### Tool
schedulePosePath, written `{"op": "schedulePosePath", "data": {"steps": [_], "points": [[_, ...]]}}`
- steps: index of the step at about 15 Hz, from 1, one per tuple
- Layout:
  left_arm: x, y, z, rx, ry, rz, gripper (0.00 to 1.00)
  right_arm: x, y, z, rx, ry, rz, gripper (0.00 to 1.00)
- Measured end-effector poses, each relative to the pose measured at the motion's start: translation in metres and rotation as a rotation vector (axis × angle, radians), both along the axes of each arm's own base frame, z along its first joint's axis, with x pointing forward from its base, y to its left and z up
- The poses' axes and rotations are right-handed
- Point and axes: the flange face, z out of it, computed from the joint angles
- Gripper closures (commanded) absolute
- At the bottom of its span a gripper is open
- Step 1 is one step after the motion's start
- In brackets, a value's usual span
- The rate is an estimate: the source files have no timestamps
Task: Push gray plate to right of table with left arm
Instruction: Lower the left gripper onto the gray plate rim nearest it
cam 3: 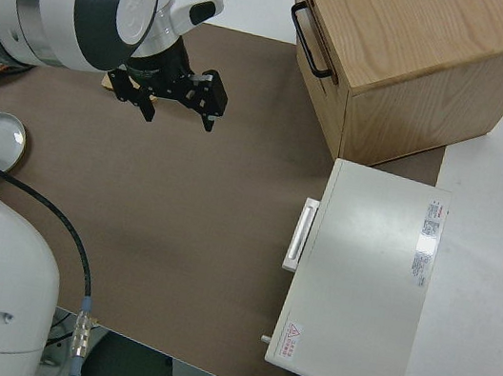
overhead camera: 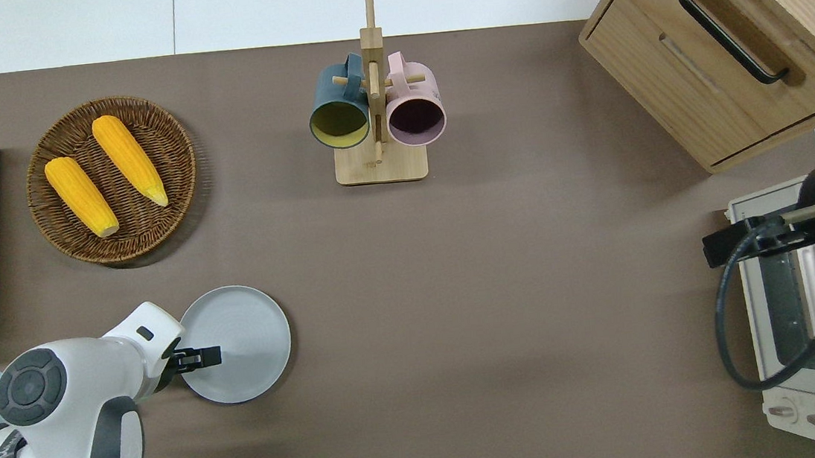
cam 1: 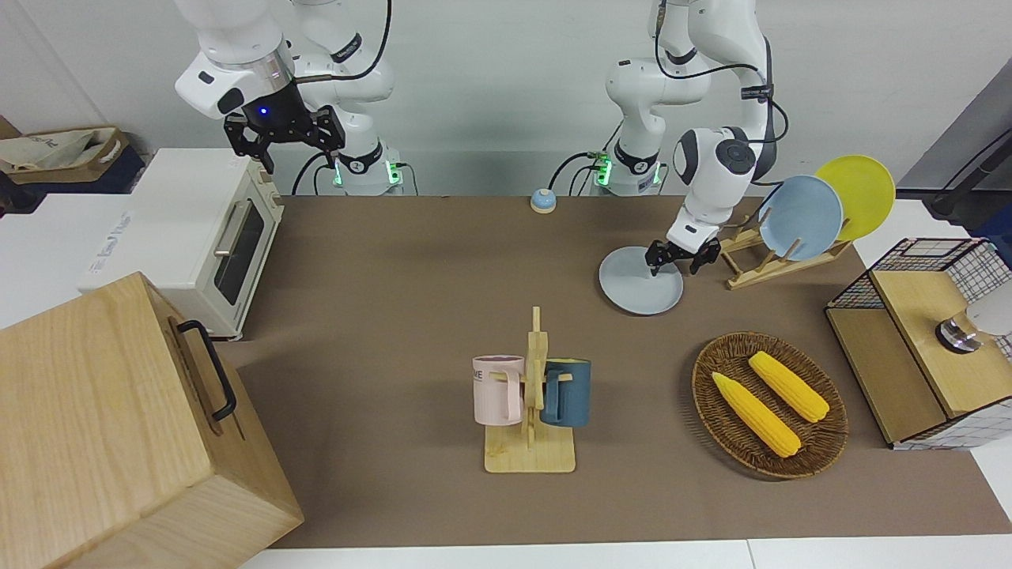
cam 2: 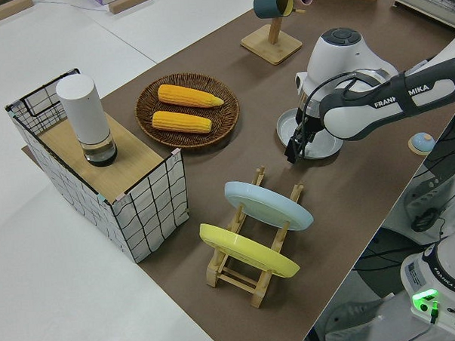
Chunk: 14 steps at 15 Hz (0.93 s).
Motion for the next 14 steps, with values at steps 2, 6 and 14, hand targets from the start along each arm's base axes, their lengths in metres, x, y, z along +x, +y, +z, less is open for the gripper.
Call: {"op": "schedulePosePath", "data": {"steps": [2,6,14], "points": [[-0.0002,0.0000,-0.0018,0.000,0.003,0.000,0.36,0.0000,0.0000,0.0000,0.000,0.000,0.000,0.017],[-0.0005,0.0000,-0.0022,0.000,0.004,0.000,0.97,0.0000,0.0000,0.0000,0.000,0.000,0.000,0.017],[0.0015,0.0002,0.0022,0.000,-0.012,0.000,1.00,0.0000,0.0000,0.0000,0.000,0.000,0.000,0.017]]}}
